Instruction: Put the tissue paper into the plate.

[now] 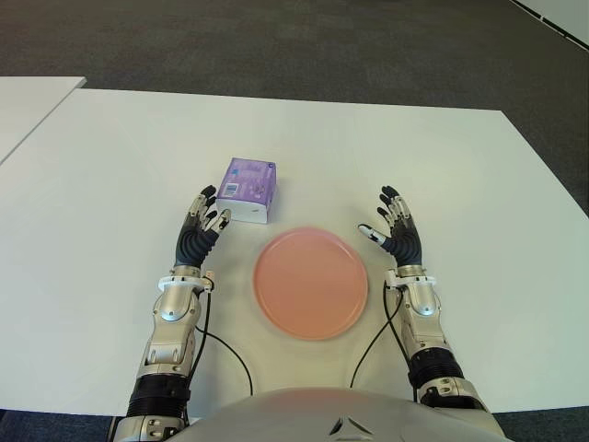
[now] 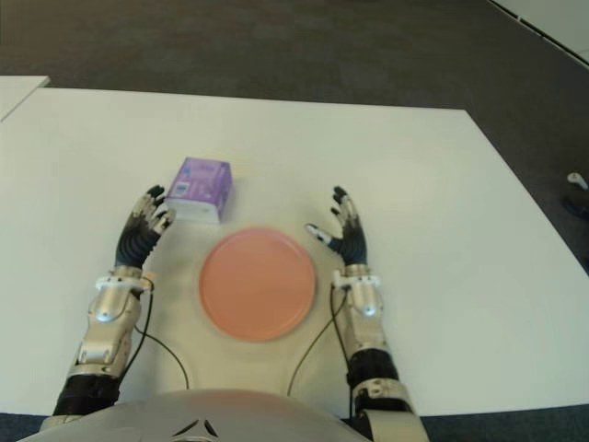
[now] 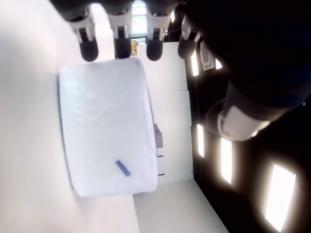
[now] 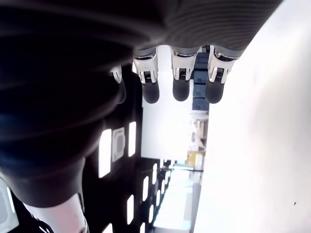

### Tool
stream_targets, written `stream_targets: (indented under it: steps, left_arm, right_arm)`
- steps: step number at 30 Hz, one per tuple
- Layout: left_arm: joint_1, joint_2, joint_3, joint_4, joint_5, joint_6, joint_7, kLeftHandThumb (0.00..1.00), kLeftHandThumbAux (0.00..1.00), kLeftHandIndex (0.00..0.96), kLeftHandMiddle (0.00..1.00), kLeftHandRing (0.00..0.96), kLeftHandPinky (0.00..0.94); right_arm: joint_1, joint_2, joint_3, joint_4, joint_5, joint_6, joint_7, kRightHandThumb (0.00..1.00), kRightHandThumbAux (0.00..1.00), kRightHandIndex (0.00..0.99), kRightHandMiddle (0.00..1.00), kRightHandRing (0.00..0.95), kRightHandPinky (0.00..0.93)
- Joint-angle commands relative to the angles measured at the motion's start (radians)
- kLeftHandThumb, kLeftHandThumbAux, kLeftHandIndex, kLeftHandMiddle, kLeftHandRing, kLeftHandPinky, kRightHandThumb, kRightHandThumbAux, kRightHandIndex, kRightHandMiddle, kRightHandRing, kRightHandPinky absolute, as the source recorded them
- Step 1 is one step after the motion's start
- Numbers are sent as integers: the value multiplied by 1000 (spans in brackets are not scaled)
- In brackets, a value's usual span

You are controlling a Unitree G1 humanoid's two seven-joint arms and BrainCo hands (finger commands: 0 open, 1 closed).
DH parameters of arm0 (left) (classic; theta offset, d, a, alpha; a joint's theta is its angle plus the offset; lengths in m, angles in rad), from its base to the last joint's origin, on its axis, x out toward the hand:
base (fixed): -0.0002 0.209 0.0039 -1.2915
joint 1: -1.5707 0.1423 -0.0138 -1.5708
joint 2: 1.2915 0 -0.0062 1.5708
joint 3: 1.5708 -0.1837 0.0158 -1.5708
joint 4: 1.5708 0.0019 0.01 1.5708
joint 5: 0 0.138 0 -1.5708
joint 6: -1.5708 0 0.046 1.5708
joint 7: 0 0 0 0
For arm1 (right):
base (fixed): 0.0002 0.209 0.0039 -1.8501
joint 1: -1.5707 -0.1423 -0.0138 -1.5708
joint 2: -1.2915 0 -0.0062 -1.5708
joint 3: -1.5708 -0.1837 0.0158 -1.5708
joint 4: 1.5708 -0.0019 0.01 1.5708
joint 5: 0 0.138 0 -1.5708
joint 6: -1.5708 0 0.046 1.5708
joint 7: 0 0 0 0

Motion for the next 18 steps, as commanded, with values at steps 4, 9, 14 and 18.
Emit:
stream_targets:
  steps: [4, 9, 14, 18]
  left_arm:
    - [0, 3, -1, 18, -3, 4, -6, 0, 584, 0, 0, 0, 0]
    - [2, 2, -3, 16, 0, 0, -4, 0, 584, 0, 0, 0, 0]
    - [4, 2, -4, 15, -1, -1, -5, 0, 587, 0, 0, 0, 0]
    - [4, 1, -4, 15, -4, 0, -7, 0, 591, 0, 0, 0, 0]
  right_arm:
    - [88, 20, 2, 69, -5, 21, -3, 7, 792, 0, 0, 0, 0]
    - [85, 19, 1, 75, 0, 14, 3, 11, 785, 0, 0, 0, 0]
    - [78, 16, 0, 89, 4, 7, 9, 11, 783, 0, 0, 0, 0]
    - [71, 13, -2, 108, 7, -5, 14, 8, 785, 0, 0, 0, 0]
